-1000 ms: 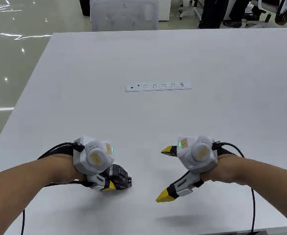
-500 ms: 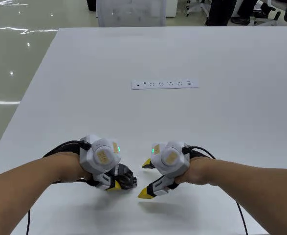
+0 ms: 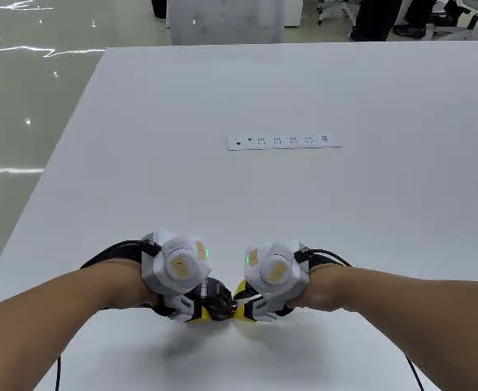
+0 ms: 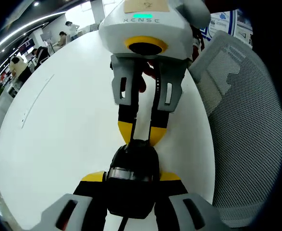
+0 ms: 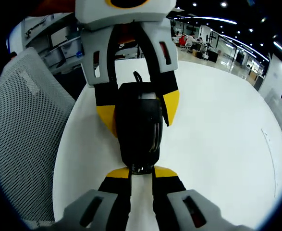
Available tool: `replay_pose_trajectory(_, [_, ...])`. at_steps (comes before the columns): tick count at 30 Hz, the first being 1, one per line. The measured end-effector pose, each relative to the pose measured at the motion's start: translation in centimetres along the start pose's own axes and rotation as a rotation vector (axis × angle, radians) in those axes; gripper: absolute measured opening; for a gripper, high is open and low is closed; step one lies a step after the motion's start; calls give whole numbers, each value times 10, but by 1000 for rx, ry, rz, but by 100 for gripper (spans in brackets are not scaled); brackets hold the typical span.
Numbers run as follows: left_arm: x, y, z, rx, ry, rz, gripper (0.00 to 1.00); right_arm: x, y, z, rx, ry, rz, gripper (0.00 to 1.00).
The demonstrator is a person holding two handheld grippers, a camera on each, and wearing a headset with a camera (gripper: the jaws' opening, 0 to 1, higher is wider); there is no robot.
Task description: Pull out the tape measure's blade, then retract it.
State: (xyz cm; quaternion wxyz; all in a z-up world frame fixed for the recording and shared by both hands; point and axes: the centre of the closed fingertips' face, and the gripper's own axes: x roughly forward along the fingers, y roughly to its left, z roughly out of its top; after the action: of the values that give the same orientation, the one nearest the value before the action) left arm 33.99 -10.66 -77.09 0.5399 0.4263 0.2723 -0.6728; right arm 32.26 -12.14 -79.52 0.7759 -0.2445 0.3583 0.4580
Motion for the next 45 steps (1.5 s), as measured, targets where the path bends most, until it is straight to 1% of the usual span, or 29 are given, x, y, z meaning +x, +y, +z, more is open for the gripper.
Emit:
replay_pose_trajectory(1, [0, 0, 0, -1, 0, 0, 35, -1, 0, -2, 8, 9, 7, 15])
replay_pose_trajectory(2, [0, 0, 0, -3, -1, -1, 35, 1, 0, -2, 21, 3, 8, 14])
replay_pose_trajectory(3, [0, 0, 0, -4, -2, -1, 35, 1, 1, -2, 10, 2, 11, 14])
replay_pose_trajectory(9, [0, 0, 0, -6, -2, -2, 35, -1, 1, -3, 43, -15, 15, 12])
replay_pose_trajectory(12, [0, -1, -1, 3, 5, -6, 35, -3, 3, -5, 69, -21, 32, 12])
replay_pose_trajectory(14, [0, -1, -1, 2, 12, -2, 35, -4, 3, -6, 39, -11, 33, 12])
replay_pose_trajectory(17, [0, -1, -1, 3, 14, -3, 35, -5, 3, -7, 31, -5, 37, 12])
replay_pose_trajectory(20, [0, -1, -1, -2, 9, -3, 35, -9, 1, -12, 32, -2, 39, 12])
replay_pose_trajectory(22, [0, -1, -1, -7, 6, -2, 35, -14, 0, -17, 46, 1, 46, 12])
replay_pose_trajectory(24, [0, 0, -1, -12, 4, 0, 35, -17, 1, -19, 61, -1, 51, 12])
replay_pose_trajectory(26, [1, 0, -1, -12, 6, 1, 35, -15, 2, -18, 47, 6, 44, 13])
replay_pose_trajectory(27, [1, 0, -1, -12, 8, 0, 35, -14, 2, -17, 15, 16, 32, 13])
replay_pose_trajectory(29, [0, 0, -1, -13, 6, 1, 35, -13, 1, -16, 32, 29, 25, 14])
replay_pose_trajectory(31, [1, 0, -1, -14, 6, 0, 35, -13, 1, -17, 27, 39, 25, 14])
replay_pose_trajectory(32, [1, 0, -1, -12, 9, 0, 35, -13, 1, -16, 44, 46, 25, 14])
replay_pose_trajectory(34, [1, 0, -1, -11, 12, 3, 35, -12, 1, -15, 35, 57, 27, 15])
replay_pose_trajectory(37, [1, -1, -1, -14, 11, 3, 35, -4, 1, -7, 42, 39, 14, 16])
replay_pose_trajectory(39, [1, 0, -1, -19, 14, 5, 35, -1, 1, -3, 39, 43, 6, 16])
replay_pose_trajectory(40, [1, 0, -1, -18, 16, 6, 35, -2, 1, -3, 12, 44, 19, 15])
replay_pose_trajectory(41, [1, 0, -2, -18, 18, 7, 35, -3, 1, -5, 25, 46, 18, 15])
replay_pose_trajectory(42, [1, 0, -2, -18, 19, 8, 35, -3, 0, -6, 25, 37, 16, 14])
replay_pose_trajectory(45, [0, 1, -2, -26, 9, 9, 35, -4, -1, -6, 15, 35, 8, 14])
